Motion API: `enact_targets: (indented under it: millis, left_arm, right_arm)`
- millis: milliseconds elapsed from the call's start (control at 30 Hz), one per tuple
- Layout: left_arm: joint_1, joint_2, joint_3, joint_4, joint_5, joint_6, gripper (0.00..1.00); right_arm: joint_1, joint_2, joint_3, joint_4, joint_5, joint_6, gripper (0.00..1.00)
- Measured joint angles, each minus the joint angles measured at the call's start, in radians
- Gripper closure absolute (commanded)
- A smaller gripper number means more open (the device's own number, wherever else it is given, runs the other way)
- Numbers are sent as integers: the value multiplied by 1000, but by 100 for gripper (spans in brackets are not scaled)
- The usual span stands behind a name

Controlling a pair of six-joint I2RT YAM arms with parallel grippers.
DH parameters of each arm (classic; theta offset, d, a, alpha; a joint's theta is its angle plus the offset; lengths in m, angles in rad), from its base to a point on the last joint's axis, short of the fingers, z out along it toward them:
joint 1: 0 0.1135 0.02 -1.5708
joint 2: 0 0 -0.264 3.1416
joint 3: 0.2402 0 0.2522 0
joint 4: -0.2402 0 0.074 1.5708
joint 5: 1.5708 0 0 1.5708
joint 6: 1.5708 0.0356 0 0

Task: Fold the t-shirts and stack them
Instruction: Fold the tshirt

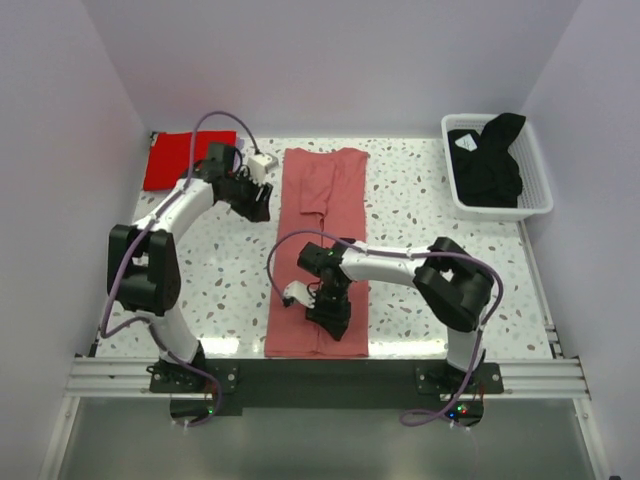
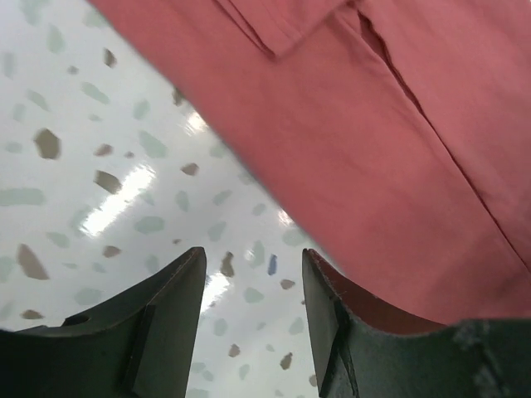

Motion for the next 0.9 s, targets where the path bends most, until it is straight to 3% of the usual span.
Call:
enact_targets:
  millis: [133, 200, 267, 367, 533, 633, 733, 900]
  left_arm:
    - [-1, -117, -199, 5, 83, 38, 43]
    - [-1, -244, -318, 12, 135, 72, 38]
    - [-1, -396, -414, -5, 185, 148, 36]
    - [-3, -680, -537, -51, 272, 388, 34]
    - [-7, -1024, -698, -270, 368, 900, 32]
    - [-15, -1082, -805, -436, 391, 1205, 32]
    - [-24, -1096, -891, -560, 392, 1415, 30]
    - [-76, -1027, -890, -657, 370, 1569, 31]
  right_arm:
    - [-60, -82, 7, -4, 0, 5, 57]
    - [-94, -194, -2, 9, 10, -3, 42]
    - [-103, -355, -48, 59, 30, -22, 38]
    - [-63, -620, -169, 129, 62, -73, 36]
    - [59, -809, -362, 163, 126, -153, 37]
    - [183, -805, -478, 182, 171, -193, 37]
    - [286, -796, -550, 198, 208, -231, 39]
    - [337, -740, -588, 250, 253, -302, 40]
